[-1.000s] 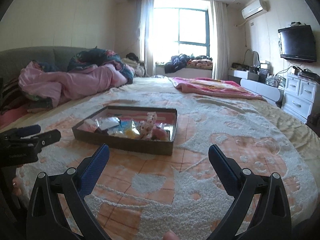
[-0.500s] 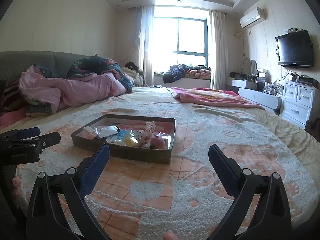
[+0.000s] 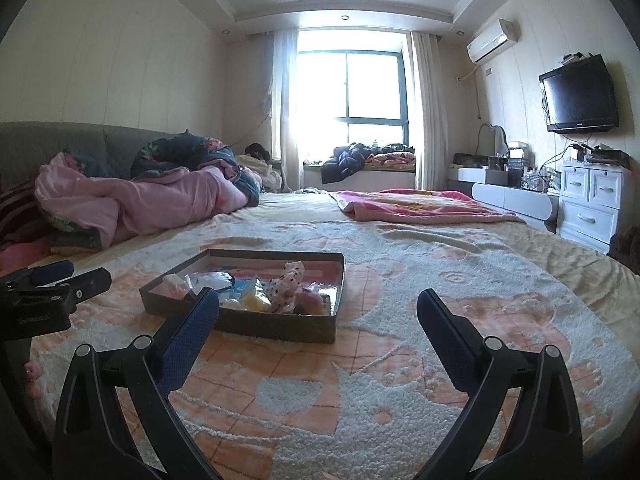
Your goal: Organize jewelry
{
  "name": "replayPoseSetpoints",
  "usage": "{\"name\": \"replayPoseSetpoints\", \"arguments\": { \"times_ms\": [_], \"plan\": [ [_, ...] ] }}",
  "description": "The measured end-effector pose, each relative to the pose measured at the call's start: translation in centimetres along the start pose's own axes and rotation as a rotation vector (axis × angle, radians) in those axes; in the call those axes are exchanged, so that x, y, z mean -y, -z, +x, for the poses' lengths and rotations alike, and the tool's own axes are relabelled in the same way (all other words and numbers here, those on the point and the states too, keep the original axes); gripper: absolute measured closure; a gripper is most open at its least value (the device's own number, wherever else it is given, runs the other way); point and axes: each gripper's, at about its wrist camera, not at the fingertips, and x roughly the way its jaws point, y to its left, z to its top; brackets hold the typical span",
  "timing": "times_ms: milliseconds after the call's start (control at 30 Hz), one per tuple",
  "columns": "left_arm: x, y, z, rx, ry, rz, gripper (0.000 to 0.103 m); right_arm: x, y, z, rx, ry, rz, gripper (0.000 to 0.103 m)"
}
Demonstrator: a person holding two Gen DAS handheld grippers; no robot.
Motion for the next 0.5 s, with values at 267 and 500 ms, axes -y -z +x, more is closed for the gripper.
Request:
{"name": "replayPoseSetpoints", "arguments": {
  "times_ms": [267,500],
  "plan": [
    [0.02,0.28,0.28,0.005,-0.005,0.007,0.011,0.56,0.33,0.40,0.003,0.023,0.011,0.007],
    [0.08,0.31,0.41,0.002,0.003,0.006,0.011,0.73,0.33,0.55,-0.002,0.026,0.021,0.007]
  ]
}}
